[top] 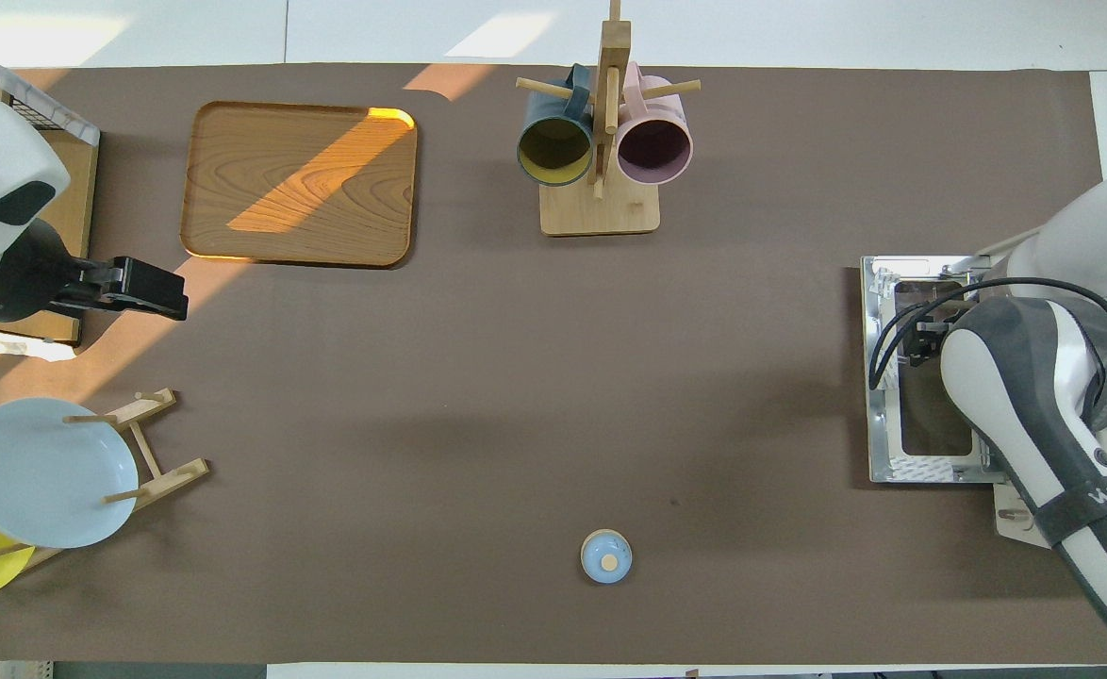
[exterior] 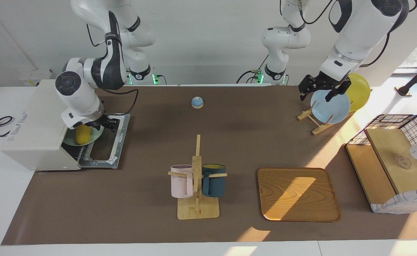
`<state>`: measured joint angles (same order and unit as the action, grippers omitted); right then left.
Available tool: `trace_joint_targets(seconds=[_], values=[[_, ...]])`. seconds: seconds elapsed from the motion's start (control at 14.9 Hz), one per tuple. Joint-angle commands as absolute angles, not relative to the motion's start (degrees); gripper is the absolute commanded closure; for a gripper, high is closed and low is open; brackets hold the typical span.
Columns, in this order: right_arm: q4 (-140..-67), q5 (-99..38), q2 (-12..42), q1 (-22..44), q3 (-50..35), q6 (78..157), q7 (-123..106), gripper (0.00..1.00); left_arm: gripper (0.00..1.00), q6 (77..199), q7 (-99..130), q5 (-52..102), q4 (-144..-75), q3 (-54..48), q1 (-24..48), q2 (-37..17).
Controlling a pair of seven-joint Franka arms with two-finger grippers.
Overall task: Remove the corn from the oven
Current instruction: 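Pull the oven door open downward with the right gripper, then grasp the green plate inside the oven and pull it out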
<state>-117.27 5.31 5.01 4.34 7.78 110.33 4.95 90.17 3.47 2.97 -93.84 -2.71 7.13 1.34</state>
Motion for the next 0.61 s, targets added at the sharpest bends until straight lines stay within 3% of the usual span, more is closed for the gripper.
trace_joint_targets(seconds=[0.0, 0.07, 0.13, 0.2, 0.54], values=[[-122.4, 6.4, 2.6, 1.8, 7.3, 115.2, 0.5, 0.40, 0.00, 89.4, 3.4, 1.8, -94.1, -3.2, 6.5, 2.3], [-123.5, 6.4, 2.1, 1.1, 7.3, 115.9, -0.6, 0.48, 0.00, 89.4, 3.4, 1.8, -94.1, -3.2, 6.5, 2.3], [-123.8, 6.4, 2.0, 1.1, 7.3, 116.1, -1.1, 0.69, 0.00, 89.5, 3.3, 1.8, -94.1, -3.2, 6.5, 2.3], [-123.8, 6.4, 2.0, 1.1, 7.3, 116.0, -1.4, 0.99, 0.00, 89.5, 3.4, 1.8, -94.1, -3.2, 6.6, 2.3], [-121.8, 8.3, 2.6, 6.2, 6.9, 114.9, -1.0, 1.00, 0.00, 89.8, 3.5, 1.8, -94.1, -3.2, 6.8, 2.3]])
